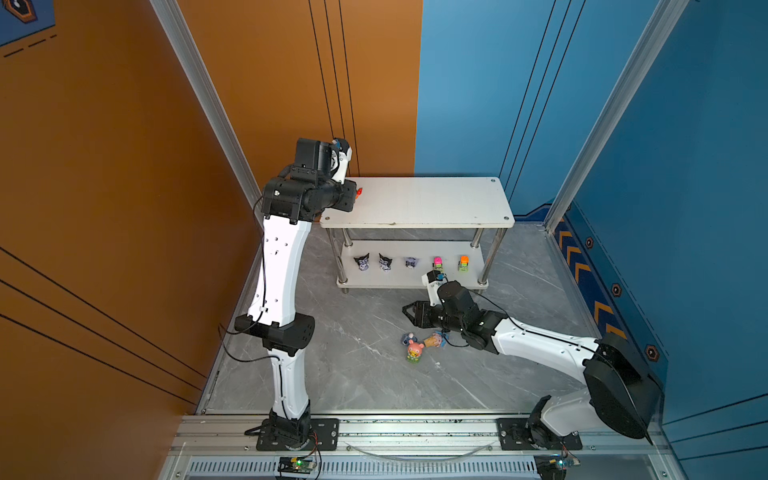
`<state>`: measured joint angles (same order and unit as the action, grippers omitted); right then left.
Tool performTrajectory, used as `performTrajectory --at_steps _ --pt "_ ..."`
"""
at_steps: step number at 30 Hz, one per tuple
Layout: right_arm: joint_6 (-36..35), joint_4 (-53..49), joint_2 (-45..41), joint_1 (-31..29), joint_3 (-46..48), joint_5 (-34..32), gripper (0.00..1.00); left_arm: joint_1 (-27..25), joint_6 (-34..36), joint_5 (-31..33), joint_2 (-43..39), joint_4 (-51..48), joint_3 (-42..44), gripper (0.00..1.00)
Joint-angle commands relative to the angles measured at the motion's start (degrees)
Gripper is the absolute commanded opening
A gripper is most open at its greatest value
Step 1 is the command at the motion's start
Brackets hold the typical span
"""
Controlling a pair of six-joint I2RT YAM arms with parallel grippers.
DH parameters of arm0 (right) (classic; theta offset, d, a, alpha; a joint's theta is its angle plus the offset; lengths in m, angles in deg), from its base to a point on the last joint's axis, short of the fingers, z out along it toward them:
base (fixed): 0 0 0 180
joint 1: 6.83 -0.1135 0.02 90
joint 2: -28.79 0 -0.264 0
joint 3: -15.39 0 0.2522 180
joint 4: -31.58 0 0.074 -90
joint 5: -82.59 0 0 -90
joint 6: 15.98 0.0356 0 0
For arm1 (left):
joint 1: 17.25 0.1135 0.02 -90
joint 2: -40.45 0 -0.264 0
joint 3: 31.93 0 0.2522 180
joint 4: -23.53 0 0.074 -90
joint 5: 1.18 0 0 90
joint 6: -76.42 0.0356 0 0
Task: Place and organize the plastic toys onto the shelf
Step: 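Raise the chicken with the left gripper over the top shelf surface, then lower the chicken onto the top shelf and open the left gripper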
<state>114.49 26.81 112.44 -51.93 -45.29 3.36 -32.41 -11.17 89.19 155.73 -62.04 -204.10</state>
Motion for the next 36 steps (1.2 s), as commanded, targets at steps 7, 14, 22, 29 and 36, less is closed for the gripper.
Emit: performTrajectory --at_steps 7,14,22,29,36 --pt "1.1 3.7 2.4 0.5 1.0 2.2 0.45 1.0 1.9 -1.4 2.4 0.1 -2.1 0.32" --pt "0.8 3.7 2.6 1.2 1.1 2.3 0.45 1.4 2.5 -1.6 4.1 0.0 -2.3 0.32" --pt "1.3 4.1 3.7 1.3 0.6 3.2 0.45 1.7 2.4 -1.9 4.9 0.2 -3.7 0.35" --pt "1.5 4.4 4.7 1.2 0.0 3.5 0.45 2.0 2.2 -3.3 5.7 0.3 -4.1 0.44" --pt "1.5 4.4 5.0 1.2 -0.1 3.4 0.45 1.4 1.6 -4.4 5.7 1.4 -4.1 0.51"
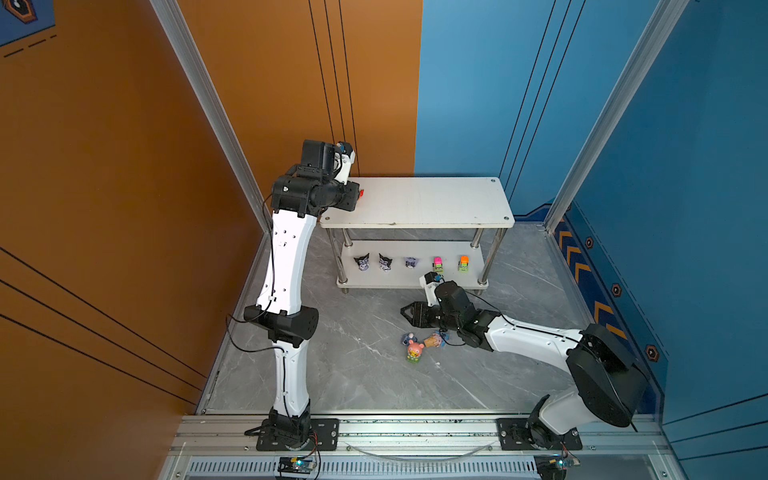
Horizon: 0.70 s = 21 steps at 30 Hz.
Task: Place and organize the plastic toys onto the shelf
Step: 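Lower the chicken onto the top shelf and open the left gripper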
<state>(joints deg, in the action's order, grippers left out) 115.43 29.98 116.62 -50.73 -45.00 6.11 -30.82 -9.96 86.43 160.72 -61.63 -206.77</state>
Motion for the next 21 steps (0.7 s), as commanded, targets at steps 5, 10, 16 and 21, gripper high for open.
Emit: performTrajectory --at_steps 5,10,16,21 --pt "0.4 1.2 0.8 0.0 -0.3 0.8 0.45 -0.5 0.0 -2.2 0.8 1.9 -1.3 0.55" --pt "0.4 1.3 0.6 0.0 0.1 0.9 0.45 -0.7 -0.1 -2.3 0.5 2.5 -1.3 0.71" --pt "0.5 1.3 0.4 0.0 0.0 1.0 0.44 -0.8 -0.7 -2.0 -0.8 4.5 -1.3 0.98" --pt "0.6 1.3 0.3 0.0 0.0 0.8 0.44 -0.7 -0.9 -2.0 -1.3 5.0 -1.0 0.98"
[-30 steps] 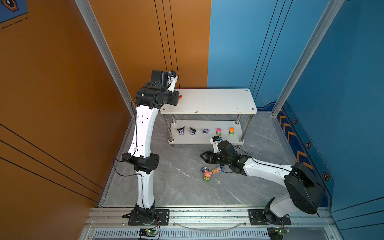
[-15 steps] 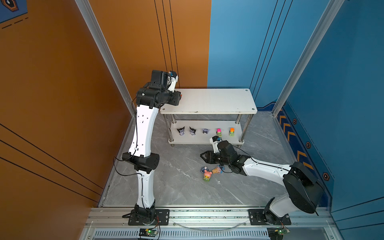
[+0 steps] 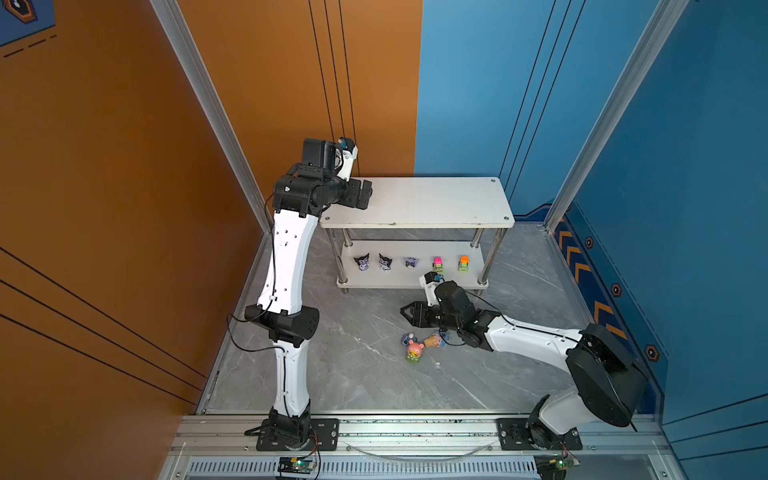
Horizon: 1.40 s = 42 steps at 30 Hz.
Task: Place and organize the plastic toys onto the shelf
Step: 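Lower the chicken onto the top shelf and open the left gripper, then withdraw the left gripper toward the robot while the right gripper moves over the toy pile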
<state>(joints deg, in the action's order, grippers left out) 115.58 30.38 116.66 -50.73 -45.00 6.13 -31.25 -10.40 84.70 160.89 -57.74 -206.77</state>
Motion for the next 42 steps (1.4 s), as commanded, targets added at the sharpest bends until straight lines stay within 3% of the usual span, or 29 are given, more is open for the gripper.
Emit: performTrajectory --at_steps 1,6,18,28,32,34,36,39,42 --pt "0.4 0.9 0.3 0.0 0.0 0.8 0.44 -0.2 -0.4 -0.8 -1.5 1.2 -1.0 0.98" --pt "0.6 1.0 0.7 -0.1 0.0 0.9 0.44 -0.6 -0.7 -3.2 -1.6 2.1 -0.9 0.98" --pt "-0.1 0.4 0.8 -0.2 -0.5 0.9 0.44 -1.4 -0.3 -2.0 -8.7 10.9 4.3 0.98" --pt "-1.6 -2.5 -0.4 -0.2 -1.8 0.3 0.44 -1.6 0.8 3.7 -17.3 15.3 11.5 0.98" --pt "-4.8 -7.1 -2.1 -0.2 -3.1 -1.5 0.44 -2.2 2.0 5.2 -26.3 17.6 23.5 0.98" --pt "-7.0 -10.4 -3.5 -0.1 -3.8 -2.9 0.45 -3.2 3.4 7.2 -33.7 23.1 35.7 0.98" --pt "-9.4 -14.0 -4.7 0.0 -4.9 -4.6 0.45 -6.9 6.1 14.6 -42.3 31.7 49.3 0.98" --pt "-12.6 -19.2 -6.2 0.2 -6.5 -6.9 0.45 -7.5 1.7 13.3 -54.4 40.4 64.4 0.98" --pt "-13.9 -21.6 -7.2 1.3 -7.0 -8.3 0.46 -8.3 -3.0 10.3 -62.9 42.6 75.7 0.98"
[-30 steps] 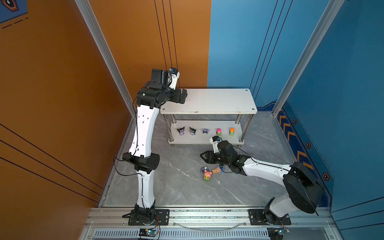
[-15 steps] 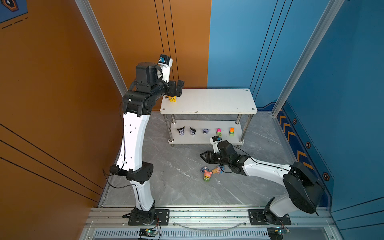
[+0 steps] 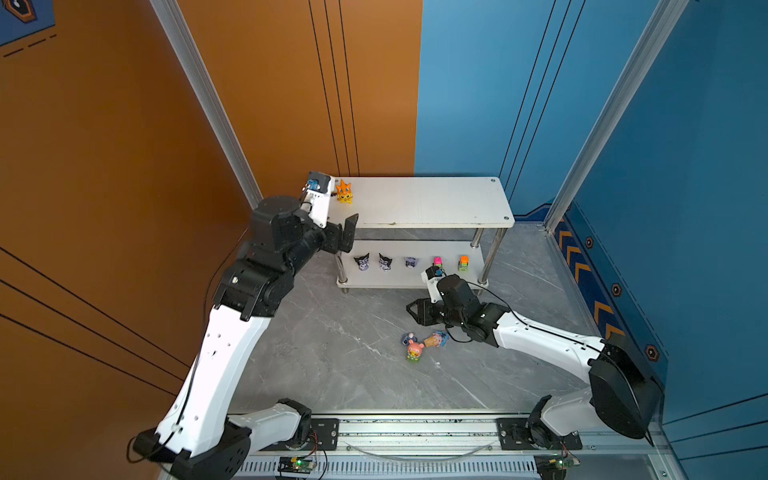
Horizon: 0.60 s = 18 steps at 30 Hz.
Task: Place and organize the plastic toys onto the shelf
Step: 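Withdraw the left gripper toward the robot while the right gripper moves over the toy pile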
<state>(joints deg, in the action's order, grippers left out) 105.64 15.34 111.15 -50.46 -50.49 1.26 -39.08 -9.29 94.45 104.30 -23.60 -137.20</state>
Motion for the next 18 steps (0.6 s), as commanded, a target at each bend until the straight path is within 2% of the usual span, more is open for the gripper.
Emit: performTrajectory --at_steps 1,4,6,12,16,18 --pt "-3.9 -6.8 -2.0 1.8 -1.5 -3.3 0.46 -1.1 -5.2 0.0 -8.1 8.2 8.7 0.98" --pt "-3.4 -8.0 -2.6 3.1 -1.0 -2.8 0.46 -4.9 -7.6 -0.3 -12.4 4.6 16.6 0.98" --pt "-3.5 -9.3 -3.3 5.4 -0.8 -3.1 0.46 -8.7 -9.2 1.4 -14.7 1.7 21.7 0.98" --pt "-2.9 -11.5 -6.5 6.2 1.1 -5.9 0.47 -22.2 -17.5 8.5 -21.8 1.0 38.2 0.98" --pt "-0.9 -15.2 -7.7 6.6 0.7 -10.4 0.47 -32.1 -25.5 11.2 -20.3 2.7 44.2 0.98" --pt "-0.6 -16.9 -8.5 6.8 0.4 -12.4 0.47 -38.2 -28.9 15.2 -17.3 3.0 45.8 0.98"
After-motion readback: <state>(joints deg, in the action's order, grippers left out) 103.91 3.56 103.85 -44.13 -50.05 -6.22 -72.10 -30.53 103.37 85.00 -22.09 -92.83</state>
